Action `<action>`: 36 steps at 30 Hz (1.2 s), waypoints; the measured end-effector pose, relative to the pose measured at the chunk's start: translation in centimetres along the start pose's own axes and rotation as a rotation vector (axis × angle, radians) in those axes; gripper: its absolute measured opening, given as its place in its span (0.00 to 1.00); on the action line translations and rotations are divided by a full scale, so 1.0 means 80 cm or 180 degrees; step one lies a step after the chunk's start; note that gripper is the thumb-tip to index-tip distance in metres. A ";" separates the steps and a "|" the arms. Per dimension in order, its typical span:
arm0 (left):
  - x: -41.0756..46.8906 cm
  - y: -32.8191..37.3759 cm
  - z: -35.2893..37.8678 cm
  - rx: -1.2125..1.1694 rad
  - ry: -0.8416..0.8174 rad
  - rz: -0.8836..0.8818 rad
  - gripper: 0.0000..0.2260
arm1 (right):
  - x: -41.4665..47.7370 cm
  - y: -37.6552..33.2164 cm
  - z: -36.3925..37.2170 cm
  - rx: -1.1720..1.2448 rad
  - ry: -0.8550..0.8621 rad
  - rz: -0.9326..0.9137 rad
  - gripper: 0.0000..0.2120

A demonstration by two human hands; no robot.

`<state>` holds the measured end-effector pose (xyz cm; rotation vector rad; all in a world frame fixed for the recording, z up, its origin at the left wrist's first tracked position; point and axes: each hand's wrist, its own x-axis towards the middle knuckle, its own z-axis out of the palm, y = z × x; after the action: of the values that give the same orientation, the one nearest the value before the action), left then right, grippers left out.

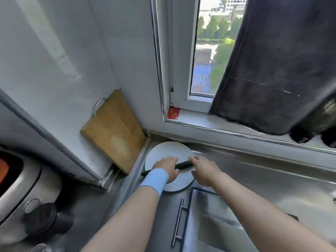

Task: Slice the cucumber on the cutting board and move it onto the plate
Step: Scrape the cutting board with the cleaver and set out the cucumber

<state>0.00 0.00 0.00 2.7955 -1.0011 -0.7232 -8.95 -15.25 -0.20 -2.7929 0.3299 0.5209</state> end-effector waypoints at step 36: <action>-0.090 0.117 0.103 -0.0717 0.0455 0.0427 0.06 | -0.237 0.146 0.098 0.0725 0.0287 0.0696 0.29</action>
<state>-14.08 -2.24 -2.23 2.5206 -1.0013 -0.5712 -31.80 -20.48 -2.69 -2.5777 0.6756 0.3777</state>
